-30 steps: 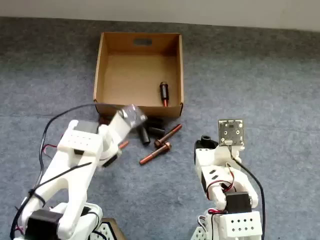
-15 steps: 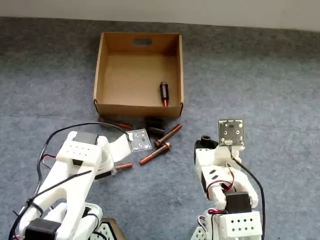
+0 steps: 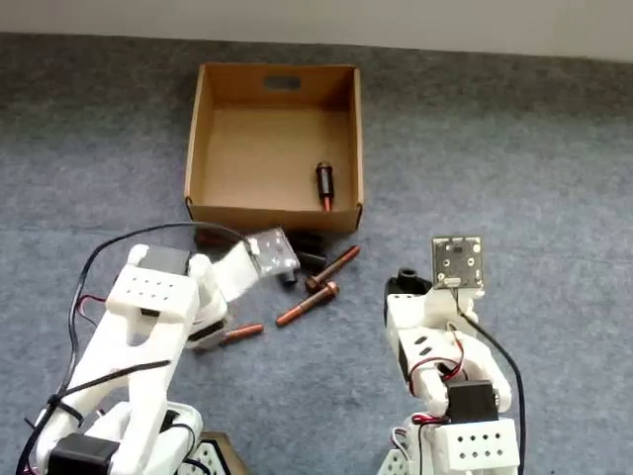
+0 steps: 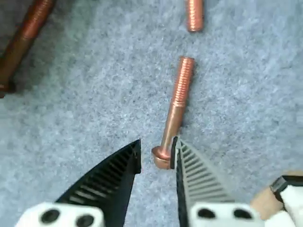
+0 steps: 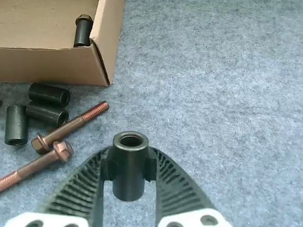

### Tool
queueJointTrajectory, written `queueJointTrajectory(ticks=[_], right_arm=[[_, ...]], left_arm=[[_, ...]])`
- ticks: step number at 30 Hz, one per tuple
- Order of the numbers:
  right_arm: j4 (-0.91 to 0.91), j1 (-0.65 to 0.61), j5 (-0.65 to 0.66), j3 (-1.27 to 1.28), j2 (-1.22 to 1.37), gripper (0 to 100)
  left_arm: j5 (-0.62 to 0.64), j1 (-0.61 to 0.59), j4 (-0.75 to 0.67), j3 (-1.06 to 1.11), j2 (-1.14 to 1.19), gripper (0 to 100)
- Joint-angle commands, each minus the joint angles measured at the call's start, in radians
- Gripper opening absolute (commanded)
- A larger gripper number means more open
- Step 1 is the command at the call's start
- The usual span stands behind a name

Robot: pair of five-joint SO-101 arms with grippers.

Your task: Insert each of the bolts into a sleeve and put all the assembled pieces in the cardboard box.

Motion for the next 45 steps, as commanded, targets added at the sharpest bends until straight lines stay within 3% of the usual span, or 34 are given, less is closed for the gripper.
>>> queueJointTrajectory(ticks=[1, 4, 6, 15, 31, 38, 45], right_arm=[[-0.022, -0.004, -0.005, -0.007, -0.012, 0.5], [-0.021, -0.004, -0.005, -0.007, -0.012, 0.5], [-0.021, -0.004, -0.005, -0.007, -0.012, 0.5], [-0.021, -0.004, -0.005, -0.007, -0.012, 0.5], [-0.019, -0.004, -0.005, -0.005, -0.012, 0.5], [-0.019, -0.002, -0.005, -0.005, -0.012, 0.5], [-0.019, -0.002, -0.005, -0.005, -0.012, 0.5]], left_arm=[[0.215, -0.005, 0.018, -0.053, -0.022, 12], [0.365, -0.005, 0.02, 0.005, -0.021, 12], [0.4, -0.005, 0.02, 0.054, -0.021, 12], [0.4, -0.01, 0.008, 0.165, -0.021, 12], [0.42, -0.104, -0.358, 0.165, -0.019, 12], [0.647, -0.099, -0.397, 0.162, -0.024, 12], [0.968, -0.099, -0.183, 0.128, -0.024, 12]])
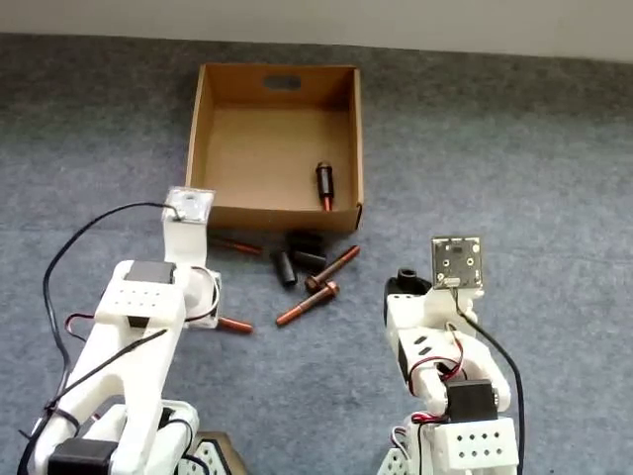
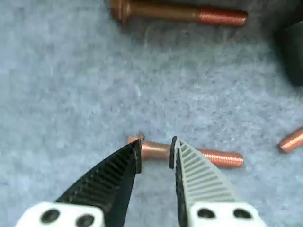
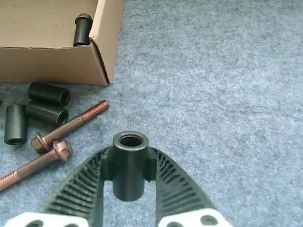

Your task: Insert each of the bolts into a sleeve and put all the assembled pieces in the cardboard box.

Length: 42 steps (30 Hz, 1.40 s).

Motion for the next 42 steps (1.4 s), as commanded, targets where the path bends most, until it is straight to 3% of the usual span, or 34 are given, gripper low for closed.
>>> queueJointTrajectory(ticks=[1, 9, 15, 21, 25, 33, 36, 39, 42], right_arm=[[-0.019, -0.002, -0.005, -0.008, -0.012, 0.5], [-0.019, -0.002, -0.005, -0.008, -0.012, 0.5], [-0.019, -0.002, -0.005, -0.008, -0.012, 0.5], [-0.019, -0.002, -0.005, -0.008, -0.012, 0.5], [-0.019, -0.002, -0.005, -0.008, -0.012, 0.5], [-0.019, -0.002, -0.005, -0.008, -0.012, 0.5], [-0.019, -0.002, -0.005, -0.008, -0.012, 0.5], [-0.019, -0.002, -0.005, -0.008, -0.012, 0.5], [-0.019, -0.002, -0.005, -0.008, -0.012, 0.5]], left_arm=[[0.135, 0.004, 0.074, -0.027, -0.016, 12], [0.18, 0.005, 0.08, -0.024, -0.013, 12], [0.184, 0.005, 0.078, -0.022, -0.012, 23], [0.328, 0.005, -0.018, -0.021, -0.012, 20], [0.35, 0.005, -0.012, -0.022, -0.016, 18], [0.287, -0.001, 0.18, -0.113, -0.021, 15], [0.284, -0.001, 0.275, -0.17, -0.021, 9], [0.284, 0.002, 0.293, -0.183, -0.019, 0], [0.284, 0.004, 0.293, -0.171, -0.013, 4]])
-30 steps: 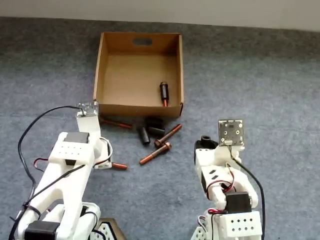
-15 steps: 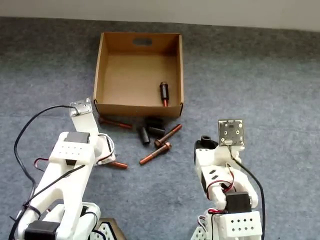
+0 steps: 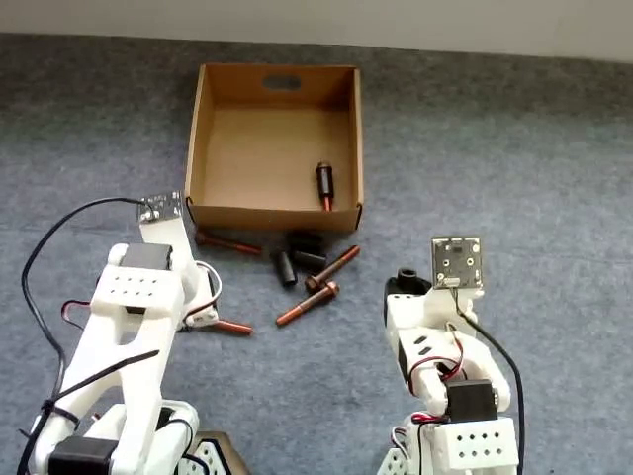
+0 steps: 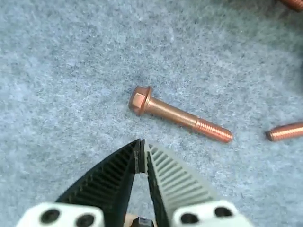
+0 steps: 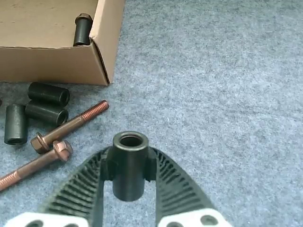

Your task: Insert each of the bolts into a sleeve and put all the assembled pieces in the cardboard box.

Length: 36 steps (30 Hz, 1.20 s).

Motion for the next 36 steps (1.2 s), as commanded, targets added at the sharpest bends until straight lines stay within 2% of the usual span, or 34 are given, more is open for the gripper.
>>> queueJointTrajectory(ticks=[1, 3, 8, 12, 24, 31, 36], right_arm=[[-0.019, -0.002, -0.005, -0.008, -0.012, 0.5], [-0.019, -0.002, -0.005, -0.008, -0.012, 0.5], [-0.019, -0.002, -0.005, -0.008, -0.012, 0.5], [-0.019, -0.002, -0.005, -0.008, -0.012, 0.5], [-0.019, -0.002, -0.005, -0.008, -0.012, 0.5], [-0.019, -0.002, -0.005, -0.008, -0.012, 0.5], [-0.019, -0.002, -0.005, -0.008, -0.012, 0.5]], left_arm=[[-0.009, 0.001, 0.011, -0.018, -0.015, 5], [-0.011, 0.001, -0.005, 0.03, -0.015, 5], [-0.011, -0.004, -0.218, 0.18, -0.015, 5], [-0.009, -0.004, -0.324, 0.236, -0.013, 5], [-0.005, 0.001, -0.342, 0.101, -0.013, 5], [-0.003, 0.001, -0.431, 0.101, -0.013, 5], [-0.003, 0.001, -0.37, 0.097, -0.015, 8]])
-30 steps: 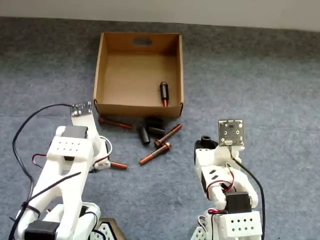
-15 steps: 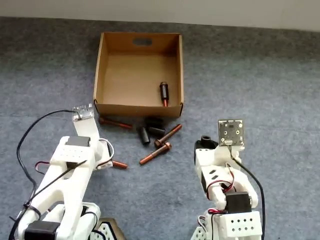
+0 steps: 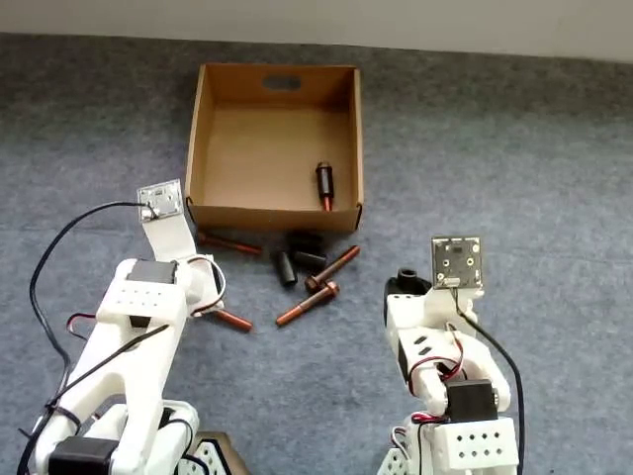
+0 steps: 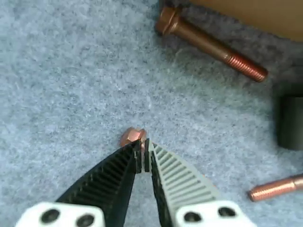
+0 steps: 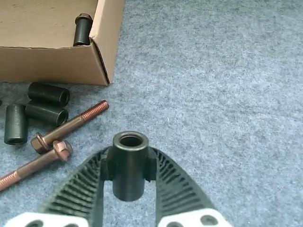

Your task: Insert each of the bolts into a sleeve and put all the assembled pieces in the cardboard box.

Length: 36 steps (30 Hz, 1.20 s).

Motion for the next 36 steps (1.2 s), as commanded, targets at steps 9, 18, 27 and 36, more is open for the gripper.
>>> queueJointTrajectory(ticks=[9, 18, 27, 36], right_arm=[[-0.019, -0.002, -0.005, -0.008, -0.012, 0.5], [-0.018, -0.002, -0.005, -0.007, -0.012, 0.5], [-0.018, -0.002, -0.005, -0.007, -0.012, 0.5], [-0.018, -0.002, -0.005, -0.007, -0.012, 0.5]], left_arm=[[0.025, 0.07, 0.107, -0.018, -0.013, 17], [0.172, 0.111, -0.064, 0.093, -0.013, 17], [0.167, 0.079, 0.003, 0.09, -0.013, 17], [0.072, 0.004, 0.044, 0.087, -0.015, 17]])
